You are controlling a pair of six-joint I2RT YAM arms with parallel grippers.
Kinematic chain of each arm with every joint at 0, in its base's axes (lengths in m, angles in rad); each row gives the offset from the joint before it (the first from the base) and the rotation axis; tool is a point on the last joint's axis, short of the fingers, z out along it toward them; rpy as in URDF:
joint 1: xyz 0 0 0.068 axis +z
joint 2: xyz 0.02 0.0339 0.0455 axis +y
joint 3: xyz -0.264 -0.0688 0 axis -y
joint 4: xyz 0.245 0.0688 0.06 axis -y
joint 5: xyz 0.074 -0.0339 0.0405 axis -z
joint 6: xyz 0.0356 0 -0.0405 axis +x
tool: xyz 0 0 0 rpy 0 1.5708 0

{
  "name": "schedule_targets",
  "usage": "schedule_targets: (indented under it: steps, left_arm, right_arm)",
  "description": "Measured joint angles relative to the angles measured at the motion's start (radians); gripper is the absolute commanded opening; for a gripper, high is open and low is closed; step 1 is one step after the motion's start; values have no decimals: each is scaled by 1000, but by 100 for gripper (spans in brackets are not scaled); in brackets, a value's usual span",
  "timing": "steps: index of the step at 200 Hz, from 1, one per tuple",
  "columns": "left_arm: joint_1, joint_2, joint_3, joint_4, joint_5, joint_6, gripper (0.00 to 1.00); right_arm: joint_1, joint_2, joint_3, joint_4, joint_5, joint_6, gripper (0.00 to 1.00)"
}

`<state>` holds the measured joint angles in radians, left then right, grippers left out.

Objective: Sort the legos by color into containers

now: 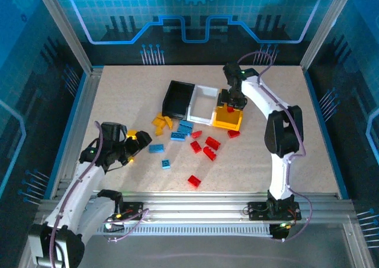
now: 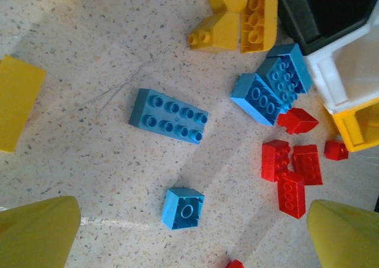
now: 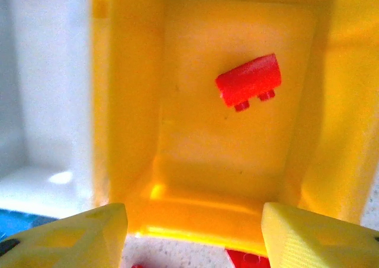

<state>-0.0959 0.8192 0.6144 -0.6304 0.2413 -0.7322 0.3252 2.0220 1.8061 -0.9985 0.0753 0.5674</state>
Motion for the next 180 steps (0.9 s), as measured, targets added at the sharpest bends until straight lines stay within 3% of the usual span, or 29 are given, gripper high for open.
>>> schedule_targets:
  steps: [60,99,113,138,180]
  left_arm:
    - [-21,-93,0,-84,38,-2,99]
    - [-126,-127,0,-139,42,-52,99]
    - [-200,-120,0,-159,30,-95,99]
    - [-409,-79,6,-191,-34,-192,99]
    - [-711,38,19,-176,-153,-365,99]
  right_arm:
    - [62,-434,-313,51,-71,1,66]
    - [92,-684,-650,107,-180,15,66]
    - [128,-741,-755,122,-214,16,66]
    - [210,-822,-903,134,-262,16,66]
    - [369,-909,-1041,167,-298,10,66]
